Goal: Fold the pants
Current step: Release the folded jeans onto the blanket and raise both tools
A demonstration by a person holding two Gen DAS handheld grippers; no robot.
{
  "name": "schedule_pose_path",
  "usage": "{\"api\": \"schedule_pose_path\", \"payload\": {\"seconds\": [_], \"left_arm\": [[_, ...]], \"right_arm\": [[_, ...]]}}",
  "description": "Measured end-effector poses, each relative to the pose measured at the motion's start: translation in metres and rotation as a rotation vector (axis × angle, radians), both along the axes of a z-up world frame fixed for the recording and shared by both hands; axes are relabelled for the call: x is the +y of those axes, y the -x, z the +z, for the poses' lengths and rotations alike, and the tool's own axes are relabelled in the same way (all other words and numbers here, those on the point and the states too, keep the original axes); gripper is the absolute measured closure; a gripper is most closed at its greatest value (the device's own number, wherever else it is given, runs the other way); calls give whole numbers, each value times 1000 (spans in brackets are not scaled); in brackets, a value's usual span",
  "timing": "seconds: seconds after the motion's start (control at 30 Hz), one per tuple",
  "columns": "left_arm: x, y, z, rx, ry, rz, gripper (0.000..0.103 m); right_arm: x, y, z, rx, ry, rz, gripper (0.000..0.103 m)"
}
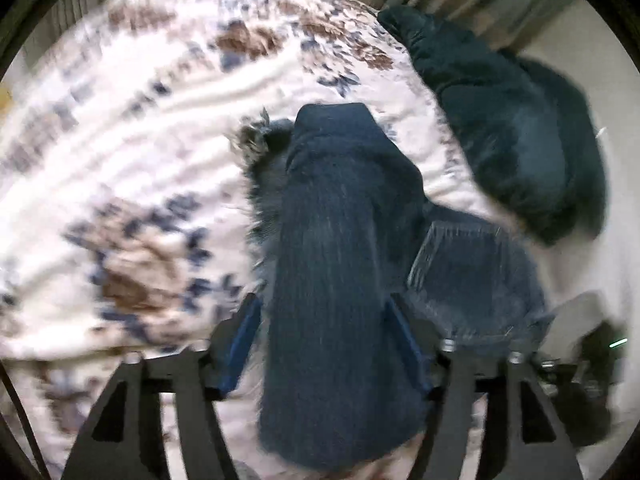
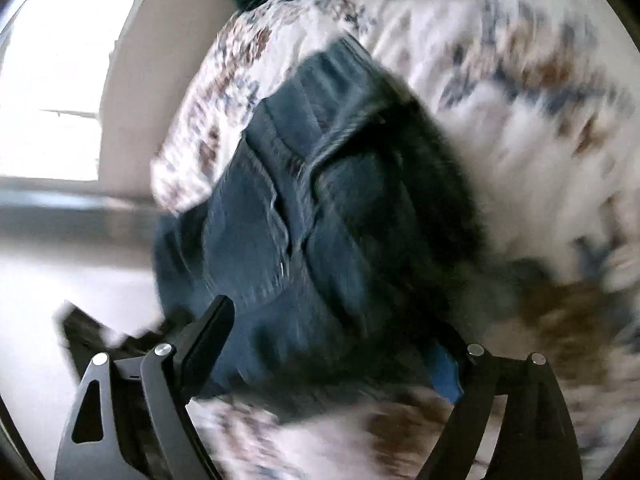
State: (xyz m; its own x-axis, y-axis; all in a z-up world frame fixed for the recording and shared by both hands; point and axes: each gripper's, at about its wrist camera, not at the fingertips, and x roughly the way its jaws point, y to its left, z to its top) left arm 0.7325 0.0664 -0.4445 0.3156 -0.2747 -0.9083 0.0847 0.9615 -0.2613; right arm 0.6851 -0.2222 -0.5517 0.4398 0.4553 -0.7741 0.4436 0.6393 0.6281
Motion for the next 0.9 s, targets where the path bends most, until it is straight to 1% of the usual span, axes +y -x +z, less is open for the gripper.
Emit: {"api": "schedule_pose_path", "payload": {"seconds": [0.03, 0.1, 0.13, 0.17, 0.2, 0.3, 0.37, 0.4, 0.5, 0.53, 0.63, 0.8, 0.9], "left_arm": [[-3, 7, 6, -17, -62, 6, 24], [-8, 21, 16, -53, -121, 12, 19], [-11, 28, 20, -65, -152, 8, 13], [-14, 32, 23, -72, -176, 6, 12], [-19, 40, 28, -80, -208, 5, 12], [-24, 50, 36, -95, -246, -3, 12], [-28, 54, 42, -104, -259, -1, 12], [-30, 54, 45, -111, -263, -2, 12], [-34, 65, 58, -125, -271, 2, 12], [-34, 70, 64, -130, -274, 8, 12], [-35, 88, 81, -148, -272, 24, 12], [-35, 127, 117, -185, -265, 51, 12], [-36, 159, 143, -204, -257, 66, 12]], "right_arm": [[4, 2, 16, 34, 113, 42, 13], [8, 5, 38, 48, 261, 100, 13], [8, 0, 50, 57, 349, 126, 12], [-1, 12, 63, 56, 426, 147, 11], [0, 16, 71, 49, 479, 164, 10], [18, 16, 98, 42, 598, 212, 9], [19, 19, 120, 30, 624, 219, 9], [19, 12, 122, 22, 632, 221, 9], [30, 27, 141, -13, 680, 229, 9], [34, 35, 152, -25, 691, 233, 9], [35, 48, 170, -52, 708, 239, 9], [34, 85, 211, -99, 723, 251, 9], [33, 115, 235, -116, 723, 257, 9]]}}
